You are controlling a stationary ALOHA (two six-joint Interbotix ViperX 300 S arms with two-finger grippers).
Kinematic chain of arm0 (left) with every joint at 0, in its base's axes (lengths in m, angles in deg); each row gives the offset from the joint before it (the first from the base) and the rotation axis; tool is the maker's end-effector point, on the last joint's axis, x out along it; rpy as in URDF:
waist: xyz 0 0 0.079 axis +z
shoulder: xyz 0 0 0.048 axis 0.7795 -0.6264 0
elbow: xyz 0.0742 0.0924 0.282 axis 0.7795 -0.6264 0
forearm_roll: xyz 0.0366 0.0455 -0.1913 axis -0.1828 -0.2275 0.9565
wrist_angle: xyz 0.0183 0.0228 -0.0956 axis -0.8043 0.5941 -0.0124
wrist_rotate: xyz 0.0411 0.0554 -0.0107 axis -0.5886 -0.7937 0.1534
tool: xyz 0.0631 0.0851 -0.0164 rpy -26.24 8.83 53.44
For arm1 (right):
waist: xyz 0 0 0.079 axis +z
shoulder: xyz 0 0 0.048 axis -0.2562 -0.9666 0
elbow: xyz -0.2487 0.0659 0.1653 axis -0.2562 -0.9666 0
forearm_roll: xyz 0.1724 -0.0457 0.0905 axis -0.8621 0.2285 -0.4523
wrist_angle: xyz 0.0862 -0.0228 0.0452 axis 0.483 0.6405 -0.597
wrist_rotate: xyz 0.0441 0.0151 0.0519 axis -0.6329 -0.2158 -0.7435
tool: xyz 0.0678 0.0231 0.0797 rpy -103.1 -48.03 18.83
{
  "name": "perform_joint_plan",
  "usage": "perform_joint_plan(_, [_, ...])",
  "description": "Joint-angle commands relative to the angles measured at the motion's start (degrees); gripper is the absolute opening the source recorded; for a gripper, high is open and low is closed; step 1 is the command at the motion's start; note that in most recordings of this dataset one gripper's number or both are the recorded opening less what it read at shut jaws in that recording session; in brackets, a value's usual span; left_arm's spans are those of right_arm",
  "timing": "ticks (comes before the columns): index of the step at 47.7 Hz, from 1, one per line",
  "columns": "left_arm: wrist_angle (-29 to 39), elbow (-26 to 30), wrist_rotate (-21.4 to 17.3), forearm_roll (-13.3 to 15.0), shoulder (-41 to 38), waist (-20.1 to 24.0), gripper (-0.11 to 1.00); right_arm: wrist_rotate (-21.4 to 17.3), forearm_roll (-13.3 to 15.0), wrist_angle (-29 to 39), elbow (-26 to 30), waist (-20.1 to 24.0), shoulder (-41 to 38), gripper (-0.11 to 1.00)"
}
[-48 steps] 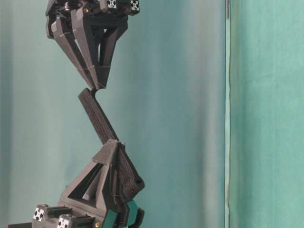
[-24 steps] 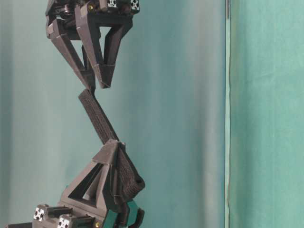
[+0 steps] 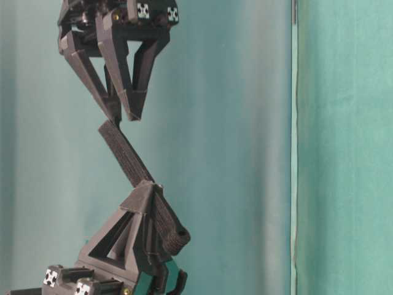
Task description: Peel off the Velcro with your right arm.
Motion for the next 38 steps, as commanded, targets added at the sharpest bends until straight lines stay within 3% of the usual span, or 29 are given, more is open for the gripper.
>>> perform_joint_plan(1, [-0.18, 0.7, -0.18, 0.0, 0.62, -0.44, 0.1, 0.0, -0.18, -0.53, 2.02, -0.09, -0.35, 0.61])
perform_joint_plan(14, [0.09, 0.62, -0.18, 0.0, 0.7, -0.79, 0.1, 0.09, -0.18, -0.62, 2.81, -0.79, -1.23, 0.56])
perform_joint_plan(25, [0.18, 0.62, -0.18, -0.09, 0.7, -0.79, 0.1, 0.09, -0.09, -0.26, 2.72, -0.7, -1.14, 0.24])
perform_joint_plan(38, [0.26, 0.7, -0.26, -0.09, 0.62, -0.7, 0.1, -0.26, -0.18, 1.67, 2.46, -0.79, -1.14, 0.24])
